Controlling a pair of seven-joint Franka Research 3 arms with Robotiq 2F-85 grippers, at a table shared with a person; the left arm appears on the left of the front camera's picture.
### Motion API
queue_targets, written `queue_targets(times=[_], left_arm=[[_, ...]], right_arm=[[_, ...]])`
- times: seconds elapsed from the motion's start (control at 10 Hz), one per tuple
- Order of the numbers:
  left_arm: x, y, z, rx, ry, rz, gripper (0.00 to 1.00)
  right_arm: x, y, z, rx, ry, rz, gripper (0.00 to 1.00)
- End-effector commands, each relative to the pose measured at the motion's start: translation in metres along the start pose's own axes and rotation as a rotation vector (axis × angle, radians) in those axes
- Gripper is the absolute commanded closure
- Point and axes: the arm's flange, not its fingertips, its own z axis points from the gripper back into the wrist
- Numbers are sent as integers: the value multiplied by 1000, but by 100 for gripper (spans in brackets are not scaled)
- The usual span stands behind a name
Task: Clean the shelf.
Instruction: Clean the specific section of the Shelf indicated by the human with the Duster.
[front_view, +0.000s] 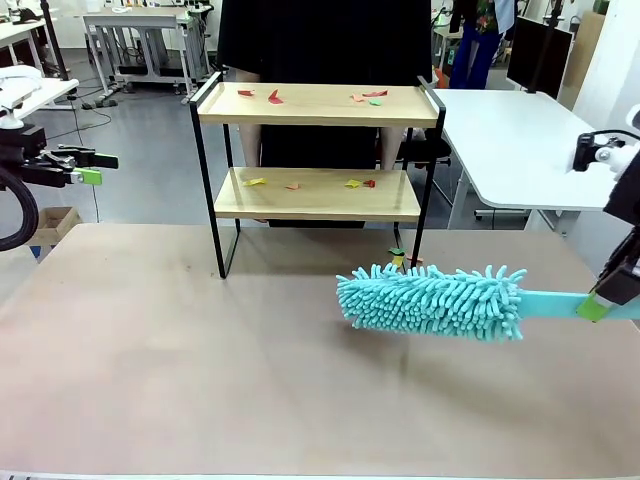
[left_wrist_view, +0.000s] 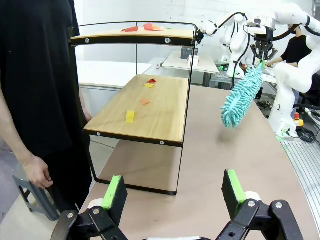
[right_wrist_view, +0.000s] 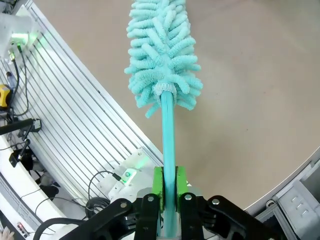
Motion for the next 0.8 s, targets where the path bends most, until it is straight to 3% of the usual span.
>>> queue_targets(times=[0.0, 0.7], left_arm=[[2, -1, 0, 2, -1, -9, 0], [2, -1, 0, 2, -1, -9, 0]], right_arm=[[4, -1, 1, 6, -24, -12, 87], [4, -1, 1, 6, -24, -12, 87]])
